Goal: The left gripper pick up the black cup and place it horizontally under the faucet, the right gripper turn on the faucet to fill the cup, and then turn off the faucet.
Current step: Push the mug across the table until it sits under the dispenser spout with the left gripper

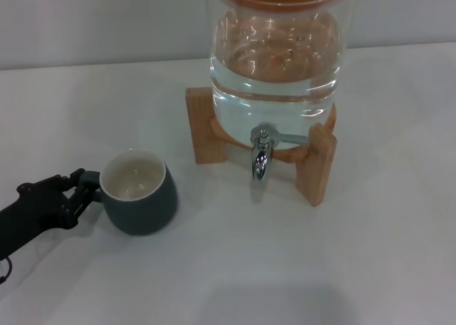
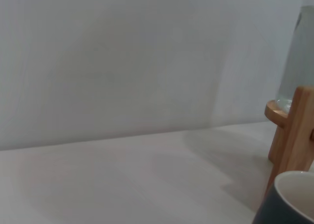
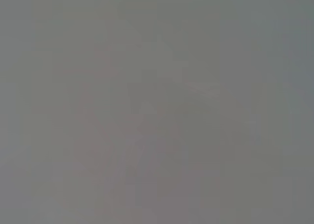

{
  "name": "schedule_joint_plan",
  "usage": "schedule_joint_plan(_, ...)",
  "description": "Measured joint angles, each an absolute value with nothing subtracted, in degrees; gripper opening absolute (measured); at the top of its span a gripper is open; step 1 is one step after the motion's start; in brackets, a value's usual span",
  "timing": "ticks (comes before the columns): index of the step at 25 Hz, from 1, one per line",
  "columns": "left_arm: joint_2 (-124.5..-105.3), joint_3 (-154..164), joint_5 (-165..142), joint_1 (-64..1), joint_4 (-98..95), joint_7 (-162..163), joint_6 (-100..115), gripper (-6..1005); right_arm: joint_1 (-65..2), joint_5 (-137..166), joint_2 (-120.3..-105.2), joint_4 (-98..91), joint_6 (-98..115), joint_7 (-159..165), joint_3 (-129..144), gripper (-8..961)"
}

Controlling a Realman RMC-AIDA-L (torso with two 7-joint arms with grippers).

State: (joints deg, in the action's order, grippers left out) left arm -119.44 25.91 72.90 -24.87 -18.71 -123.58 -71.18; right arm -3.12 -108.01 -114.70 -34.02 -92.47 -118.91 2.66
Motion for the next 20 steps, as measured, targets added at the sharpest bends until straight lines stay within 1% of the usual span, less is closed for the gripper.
schedule_joint_plan(12, -119.26, 27.21, 72.65, -25.48, -18.66, -123.26, -72.18, 186, -3.08, -108.02, -114.7, -34.01, -92.5, -118.22, 2.65, 828)
schedule_joint_plan(14, -119.27, 27.31, 72.74, -25.49, -18.77, -123.47, -72.8, 155, -3.15, -108.01, -114.7, -34.01, -92.49, -118.22, 2.74, 828)
schedule_joint_plan(20, -119.35, 27.91, 72.7, -26.43, -18.66, -125.1, -75.8, 154, -3.66, -107.97, -114.7, -34.02, -92.58, -118.22, 2.85, 828)
